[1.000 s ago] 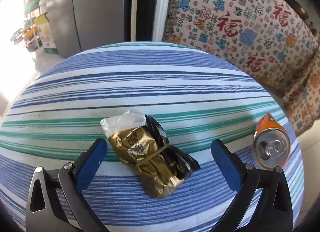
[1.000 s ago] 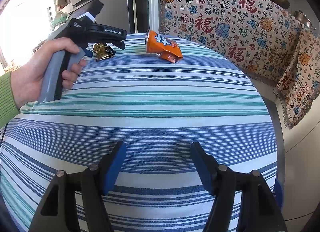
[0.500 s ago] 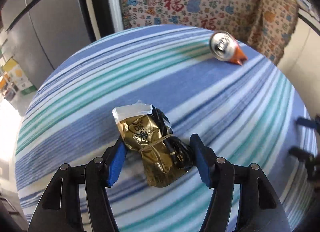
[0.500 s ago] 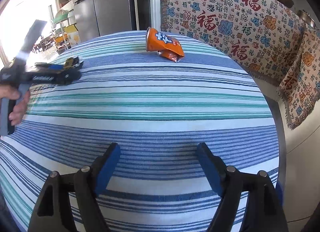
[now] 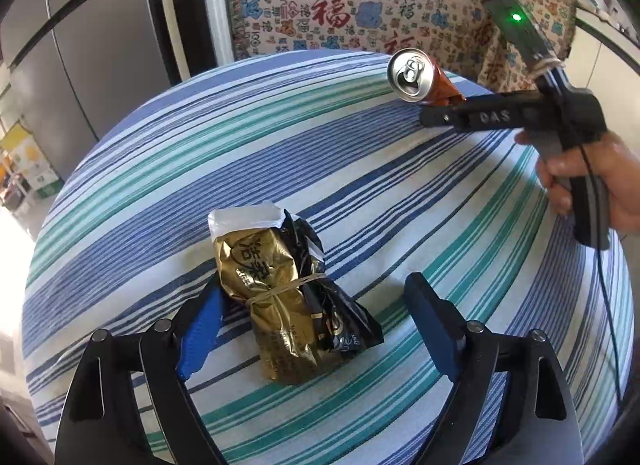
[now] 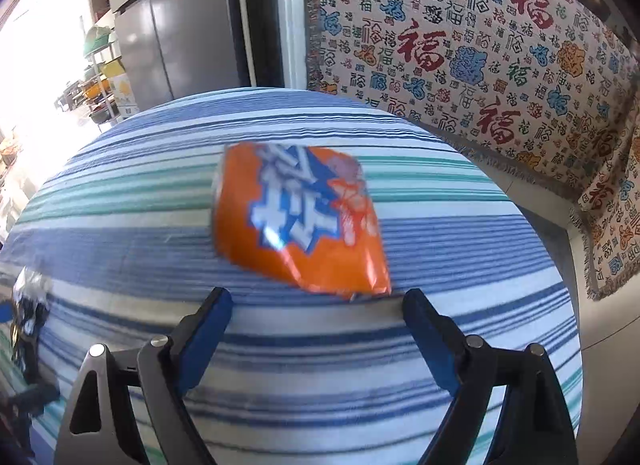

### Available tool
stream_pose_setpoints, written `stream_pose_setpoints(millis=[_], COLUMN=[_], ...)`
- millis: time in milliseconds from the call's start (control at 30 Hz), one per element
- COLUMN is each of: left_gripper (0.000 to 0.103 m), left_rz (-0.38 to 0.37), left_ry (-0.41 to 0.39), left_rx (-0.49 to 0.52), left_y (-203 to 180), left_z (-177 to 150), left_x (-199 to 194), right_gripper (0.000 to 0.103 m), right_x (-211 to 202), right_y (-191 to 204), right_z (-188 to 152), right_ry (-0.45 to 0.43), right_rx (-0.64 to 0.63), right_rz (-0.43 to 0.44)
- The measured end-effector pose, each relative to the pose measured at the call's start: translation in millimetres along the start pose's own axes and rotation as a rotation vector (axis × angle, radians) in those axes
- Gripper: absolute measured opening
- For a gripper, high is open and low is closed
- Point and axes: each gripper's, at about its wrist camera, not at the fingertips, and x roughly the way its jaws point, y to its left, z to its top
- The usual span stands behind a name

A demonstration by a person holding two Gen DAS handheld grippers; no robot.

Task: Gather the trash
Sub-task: 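Grasp the gold-and-black wrapper with the left tool while the right tool grasps the orange can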

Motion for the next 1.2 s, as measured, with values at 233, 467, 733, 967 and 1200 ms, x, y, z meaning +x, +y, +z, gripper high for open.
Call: stream_pose_setpoints(millis=[233,467,733,967,1200], left_gripper=[0.092,0.092,0.093,0.093,0.093], left_rz=[-0.004,0.001,-0.019,-0.133,-0.155], left_ry=[0.003,0.007,0.04,0.024,0.041], left_rx=[0.013,0.002,0.02,-0.116,-0.14], left_y=[-1.4,-7.0,-14.8,17.2,17.0], left_z=[0.5,-9.5,-28.9,-31.8,-24.7], left_x=[1.7,-5.2,-22.0,-41.8,-31.2], right_gripper=[0.036,0.036,0.075,0.093,0.103], right_x=[-6.8,-66.8,-116.3,-137.8,-121.3], right_y=[8.9,32.4,41.3,43.5,73.5], right_z=[-4.3,-80.9,-142.0,-127.8,-90.1], right_ry=[-0.038,-0.033,-0.043,-0.068,-0.007], right_rx=[-0.022,-0.018,0.107,0.169,0.165], right_rz=[-0.023,0.002,0.106,0.048,-0.045])
